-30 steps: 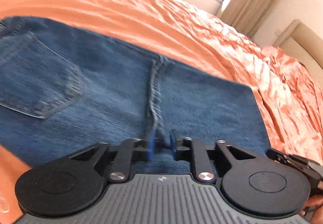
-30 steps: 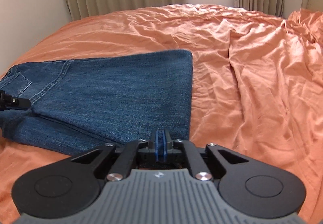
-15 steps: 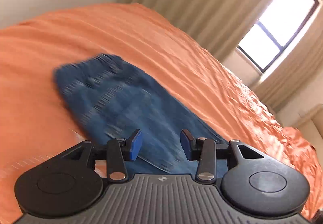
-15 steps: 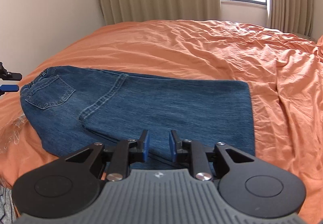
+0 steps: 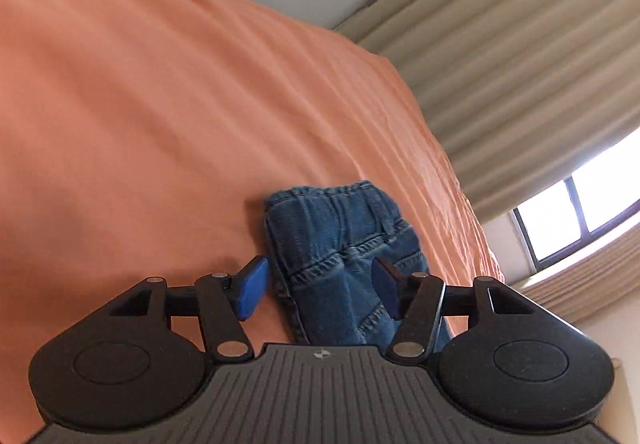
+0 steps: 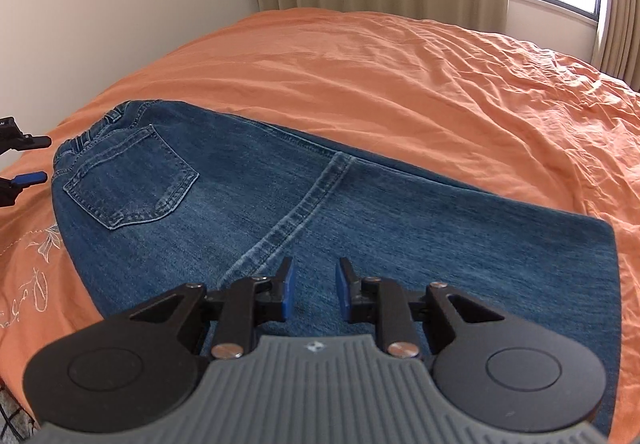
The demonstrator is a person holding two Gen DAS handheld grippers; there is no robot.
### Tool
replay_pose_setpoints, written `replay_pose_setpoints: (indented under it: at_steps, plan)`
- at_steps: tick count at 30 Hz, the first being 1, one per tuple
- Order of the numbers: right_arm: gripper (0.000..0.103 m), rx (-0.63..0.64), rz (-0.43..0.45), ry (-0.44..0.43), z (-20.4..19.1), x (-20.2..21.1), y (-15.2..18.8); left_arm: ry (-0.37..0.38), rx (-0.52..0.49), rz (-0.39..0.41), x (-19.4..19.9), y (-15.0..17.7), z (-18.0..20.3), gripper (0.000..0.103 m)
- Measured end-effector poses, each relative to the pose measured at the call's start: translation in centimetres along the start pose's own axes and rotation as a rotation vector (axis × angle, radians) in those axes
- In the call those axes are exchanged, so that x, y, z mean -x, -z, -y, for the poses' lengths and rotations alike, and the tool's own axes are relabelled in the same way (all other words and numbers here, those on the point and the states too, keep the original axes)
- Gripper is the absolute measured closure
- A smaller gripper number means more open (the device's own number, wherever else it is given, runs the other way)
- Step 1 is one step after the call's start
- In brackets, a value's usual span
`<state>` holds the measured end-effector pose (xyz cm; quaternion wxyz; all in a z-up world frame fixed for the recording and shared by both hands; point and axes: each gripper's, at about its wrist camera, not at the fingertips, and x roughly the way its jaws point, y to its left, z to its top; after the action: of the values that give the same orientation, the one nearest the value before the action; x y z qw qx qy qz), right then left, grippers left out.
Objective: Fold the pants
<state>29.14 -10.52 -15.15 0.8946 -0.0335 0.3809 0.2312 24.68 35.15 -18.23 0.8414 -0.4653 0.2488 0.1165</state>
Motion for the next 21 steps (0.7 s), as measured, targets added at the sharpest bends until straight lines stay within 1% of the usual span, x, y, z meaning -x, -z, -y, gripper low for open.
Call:
replay_pose_setpoints:
  at_steps: [2, 6, 10, 13, 15, 16, 17, 18, 19, 21]
  plan:
    - [0.085, -0.003, -0.016, -0.004, -0.3, -1.3, -0.6, 0.005, 0.024, -0.012, -1.3, -0.1, -0.7, 0.036]
    - [0.087, -0.011, -0.05, -0.016, -0.7, -3.5, -1.3, 0.007, 0.027, -0.019, -3.4, -0.1, -1.1, 0.036]
    - [0.09, -0.031, -0.115, -0.012, -0.6, -6.0, -1.4, 0.009, -0.009, -0.017, -4.9, 0.0, -0.9, 0.036]
    - [0.091, -0.068, -0.137, -0.019, -0.1, -6.8, -1.3, 0.01, -0.03, -0.012, -5.5, 0.0, -0.8, 0.036]
    - [0.092, -0.082, -0.14, -0.024, 0.0, -6.9, -1.3, 0.002, -0.041, -0.007, -5.4, 0.2, -0.9, 0.039]
    - [0.092, -0.084, -0.14, -0.025, 0.0, -6.9, -1.2, -0.008, -0.047, -0.006, -5.3, 0.3, -0.8, 0.043]
    - [0.092, -0.083, -0.14, -0.024, 0.0, -6.9, -1.2, -0.027, -0.055, -0.001, -4.8, 0.3, -0.8, 0.051]
    - [0.092, -0.082, -0.14, -0.022, -0.1, -6.8, -1.2, -0.043, -0.06, -0.001, -4.8, 0.3, -0.7, 0.056]
    - [0.092, -0.084, -0.141, -0.02, -0.1, -6.8, -1.2, -0.049, -0.06, -0.001, -4.8, 0.3, -0.6, 0.064]
    - [0.092, -0.087, -0.144, -0.017, -0.3, -6.7, -1.3, -0.07, -0.047, 0.0, -4.7, 0.1, -0.3, 0.07]
